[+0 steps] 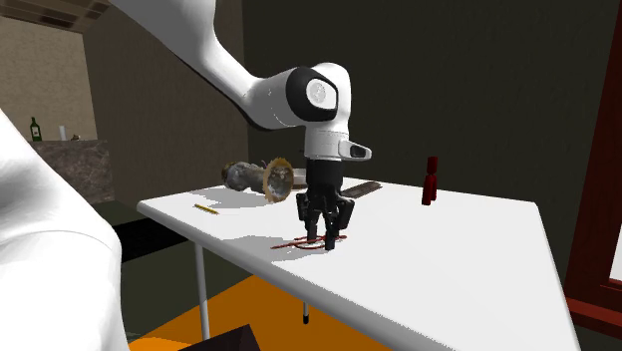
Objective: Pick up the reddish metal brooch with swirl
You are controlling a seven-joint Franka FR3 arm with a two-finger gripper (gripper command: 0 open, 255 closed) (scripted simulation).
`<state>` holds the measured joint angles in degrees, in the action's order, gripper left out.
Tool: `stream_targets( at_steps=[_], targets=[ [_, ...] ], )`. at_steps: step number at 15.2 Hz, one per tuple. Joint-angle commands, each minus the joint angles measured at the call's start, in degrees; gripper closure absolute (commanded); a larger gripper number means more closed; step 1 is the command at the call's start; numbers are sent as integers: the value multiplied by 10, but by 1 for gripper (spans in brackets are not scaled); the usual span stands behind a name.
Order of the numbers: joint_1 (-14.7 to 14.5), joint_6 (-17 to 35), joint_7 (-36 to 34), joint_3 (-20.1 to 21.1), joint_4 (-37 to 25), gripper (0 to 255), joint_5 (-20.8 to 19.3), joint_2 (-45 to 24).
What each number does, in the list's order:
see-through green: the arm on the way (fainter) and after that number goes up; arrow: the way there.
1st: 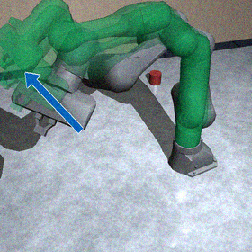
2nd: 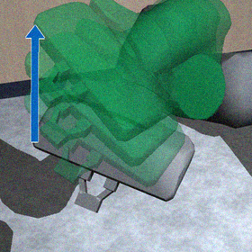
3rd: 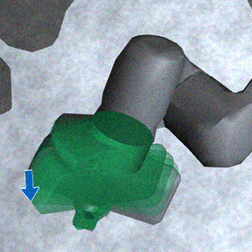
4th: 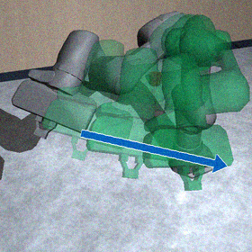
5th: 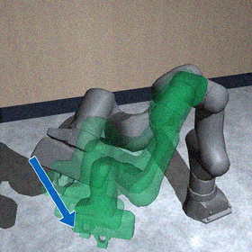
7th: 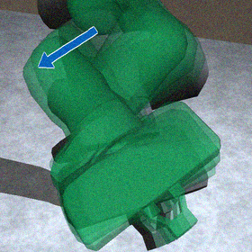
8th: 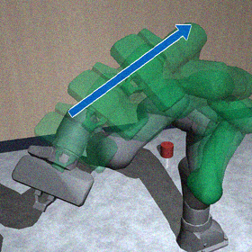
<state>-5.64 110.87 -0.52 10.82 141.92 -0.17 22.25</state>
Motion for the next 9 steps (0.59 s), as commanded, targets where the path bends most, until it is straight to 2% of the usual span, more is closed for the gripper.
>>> stream_targets(
  at_steps=[1, 3, 9],
  targets=[
    [0, 0, 0, 0, 0, 255, 0, 0],
    [0, 0, -1, 0, 1, 255, 0, 1],
    [-1, -50, 4, -3, -33, 255, 1, 17]
  ],
)
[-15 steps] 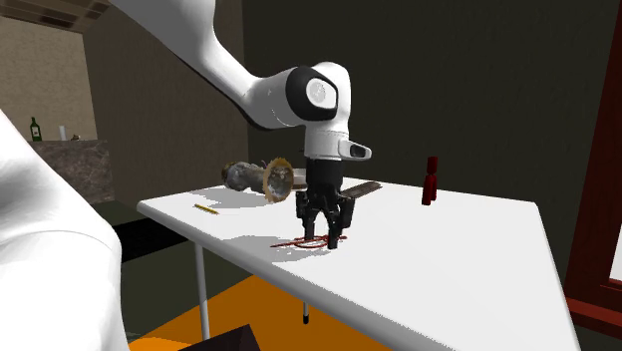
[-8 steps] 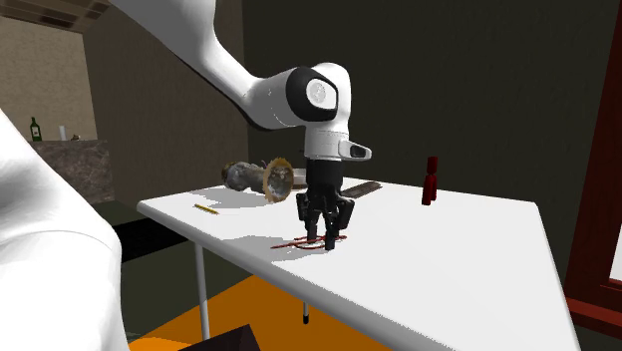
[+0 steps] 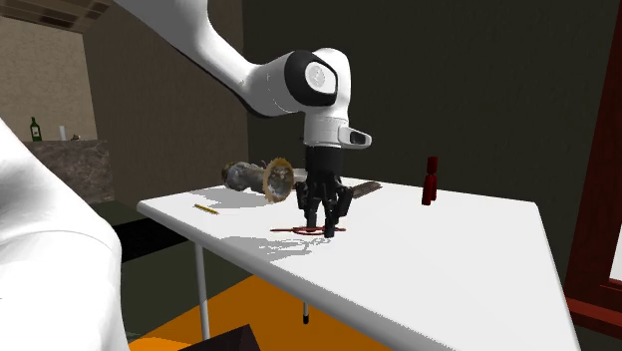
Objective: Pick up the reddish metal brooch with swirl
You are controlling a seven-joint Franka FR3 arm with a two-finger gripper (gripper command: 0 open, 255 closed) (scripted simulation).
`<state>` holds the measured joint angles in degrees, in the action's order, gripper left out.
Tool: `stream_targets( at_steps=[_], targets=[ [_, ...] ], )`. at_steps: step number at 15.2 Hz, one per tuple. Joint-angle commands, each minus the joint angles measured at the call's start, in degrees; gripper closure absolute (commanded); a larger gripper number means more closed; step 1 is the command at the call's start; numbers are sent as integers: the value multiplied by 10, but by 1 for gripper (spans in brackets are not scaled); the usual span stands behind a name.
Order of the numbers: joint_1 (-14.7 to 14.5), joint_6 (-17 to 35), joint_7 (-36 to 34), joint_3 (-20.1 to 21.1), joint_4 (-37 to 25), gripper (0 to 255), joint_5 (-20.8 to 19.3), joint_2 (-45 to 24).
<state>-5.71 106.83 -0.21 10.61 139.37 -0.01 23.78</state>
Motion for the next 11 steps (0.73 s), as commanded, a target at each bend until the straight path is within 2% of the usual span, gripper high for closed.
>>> stream_targets(
  at_steps=[1, 9, 11],
  targets=[
    [0, -17, 2, -1, -13, 255, 0, 4],
    [1, -81, 6, -5, -65, 255, 0, 16],
    [1, -83, 6, -5, -66, 255, 0, 17]
  ],
)
